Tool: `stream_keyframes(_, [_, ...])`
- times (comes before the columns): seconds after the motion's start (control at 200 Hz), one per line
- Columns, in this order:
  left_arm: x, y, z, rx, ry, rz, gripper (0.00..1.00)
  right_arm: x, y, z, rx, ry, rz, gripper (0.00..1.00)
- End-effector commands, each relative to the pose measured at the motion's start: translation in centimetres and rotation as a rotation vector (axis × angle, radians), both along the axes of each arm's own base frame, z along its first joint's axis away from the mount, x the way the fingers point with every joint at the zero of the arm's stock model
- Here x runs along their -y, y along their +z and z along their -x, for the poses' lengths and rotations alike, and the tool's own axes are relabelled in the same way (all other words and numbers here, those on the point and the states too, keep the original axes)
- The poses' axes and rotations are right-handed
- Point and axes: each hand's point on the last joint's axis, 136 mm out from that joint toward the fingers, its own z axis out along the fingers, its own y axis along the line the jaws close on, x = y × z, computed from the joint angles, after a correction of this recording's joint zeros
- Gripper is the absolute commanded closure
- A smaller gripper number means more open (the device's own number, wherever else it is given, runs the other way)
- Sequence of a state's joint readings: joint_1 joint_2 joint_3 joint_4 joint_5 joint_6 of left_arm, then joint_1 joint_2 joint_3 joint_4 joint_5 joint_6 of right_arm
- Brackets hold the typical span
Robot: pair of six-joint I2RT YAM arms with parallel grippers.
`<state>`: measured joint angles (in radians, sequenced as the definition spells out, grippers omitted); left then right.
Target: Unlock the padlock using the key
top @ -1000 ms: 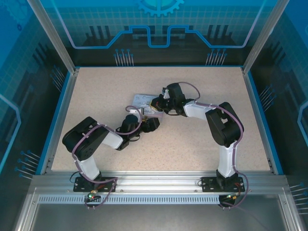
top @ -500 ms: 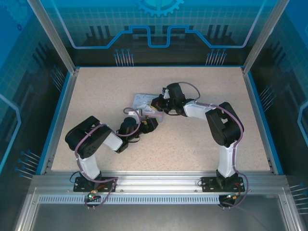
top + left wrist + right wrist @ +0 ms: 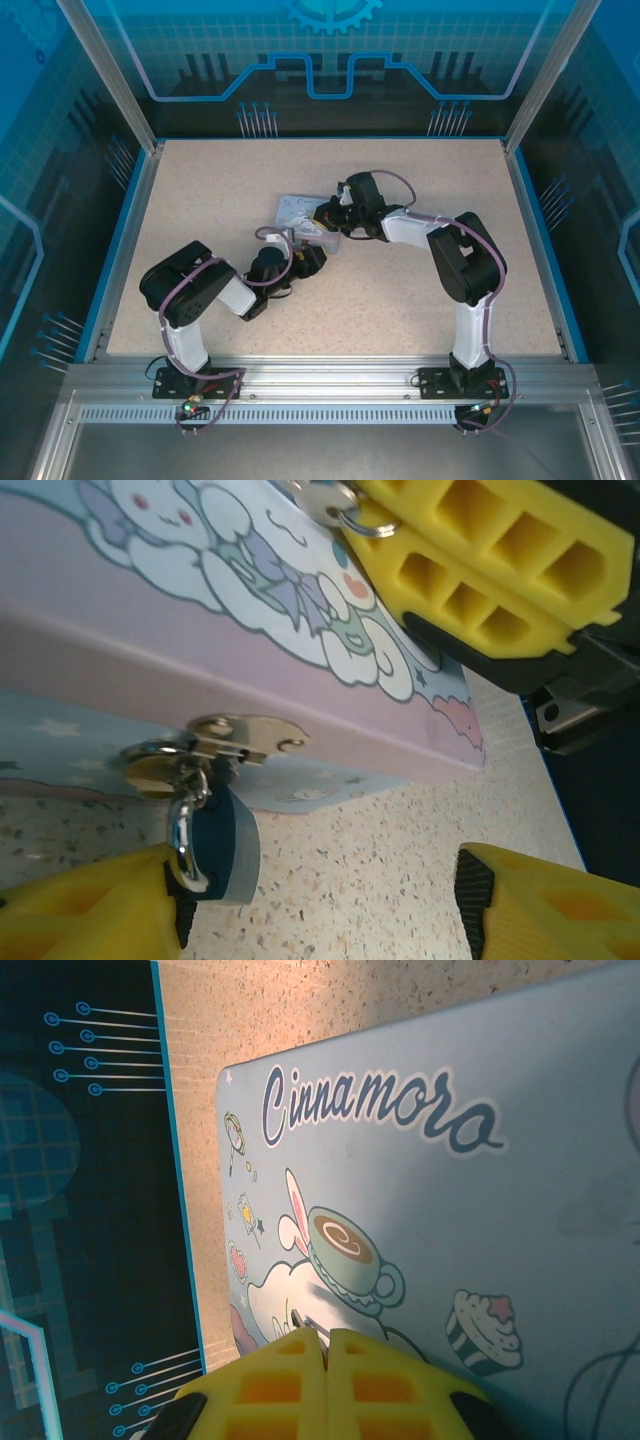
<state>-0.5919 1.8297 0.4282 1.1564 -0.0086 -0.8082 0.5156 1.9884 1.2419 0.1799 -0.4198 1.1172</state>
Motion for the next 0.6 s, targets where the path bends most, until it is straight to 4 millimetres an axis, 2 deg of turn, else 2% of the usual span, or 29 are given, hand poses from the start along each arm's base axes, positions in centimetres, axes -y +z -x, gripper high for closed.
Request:
stream_keyframes(0.0, [-0.5,1.0,-0.9,0.031,0.064,0.022,0.33,0.8,-1.9,-0.1,-0.04,-0.007,0.042,1.0])
stream_keyframes(0.225, [-0.8,0.0,-1.3,0.013,0.107,0.043,0.41,0.8,-2.0,0.0,-0.041,-0.007,0.041,1.0])
stream_keyframes(0.52, [-0.6,-1.4,-0.9,-0.004,0.119,0.024,0.48,0.8,-1.9,-0.1,-0.041,-0.008,0.038,1.0])
stream_keyframes(0.59, [-0.6,-1.7,-0.7,-0.011,0.119,0.016,0.53,0.7,-1.9,-0.1,-0.041,-0.007,0.04,1.0])
